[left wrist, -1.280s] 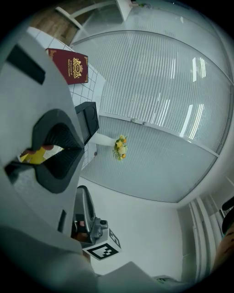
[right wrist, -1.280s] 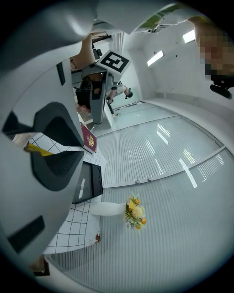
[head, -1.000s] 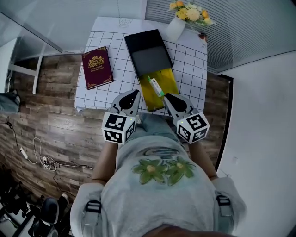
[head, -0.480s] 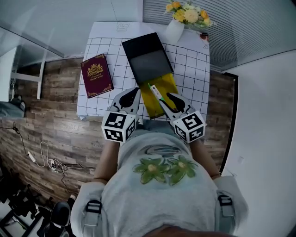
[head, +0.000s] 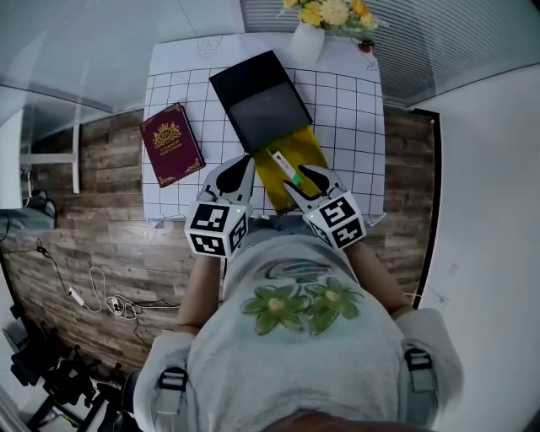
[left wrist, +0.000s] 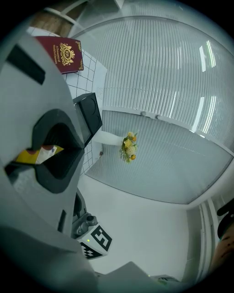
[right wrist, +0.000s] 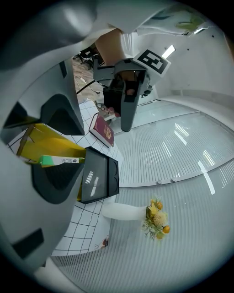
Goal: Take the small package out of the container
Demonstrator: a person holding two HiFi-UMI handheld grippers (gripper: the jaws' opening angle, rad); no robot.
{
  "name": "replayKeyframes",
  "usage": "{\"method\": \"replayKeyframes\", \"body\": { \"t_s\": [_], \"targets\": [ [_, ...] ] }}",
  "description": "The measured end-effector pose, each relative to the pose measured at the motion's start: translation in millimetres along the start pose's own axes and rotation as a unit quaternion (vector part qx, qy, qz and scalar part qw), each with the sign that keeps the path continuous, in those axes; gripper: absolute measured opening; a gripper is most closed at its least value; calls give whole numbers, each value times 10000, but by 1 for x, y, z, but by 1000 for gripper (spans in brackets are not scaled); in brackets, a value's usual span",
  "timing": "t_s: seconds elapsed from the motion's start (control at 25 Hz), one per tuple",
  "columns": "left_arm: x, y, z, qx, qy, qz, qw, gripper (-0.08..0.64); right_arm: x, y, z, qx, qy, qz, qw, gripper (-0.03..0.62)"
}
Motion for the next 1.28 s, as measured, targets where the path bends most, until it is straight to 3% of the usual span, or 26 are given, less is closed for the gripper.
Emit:
{"method": "replayKeyframes", "body": {
  "t_s": [0.52, 1.28],
  "targets": [
    [10, 4, -26, -285, 121, -110, 9995, 8, -18, -14, -23, -39, 519, -80, 9986, 167],
    [5, 26, -42, -346, 361, 64, 9987, 8, -29, -26, -63, -5, 996, 2, 9950, 173]
  ]
}}
Point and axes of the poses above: the fingertips, and each gripper's own axes: z backward along the fingers, y to its left, x out of its top, the point moved 8 cm from there along z, backward along the fingers, and after that the axes turned 2 degrees about -z, right-handed, at the moved point
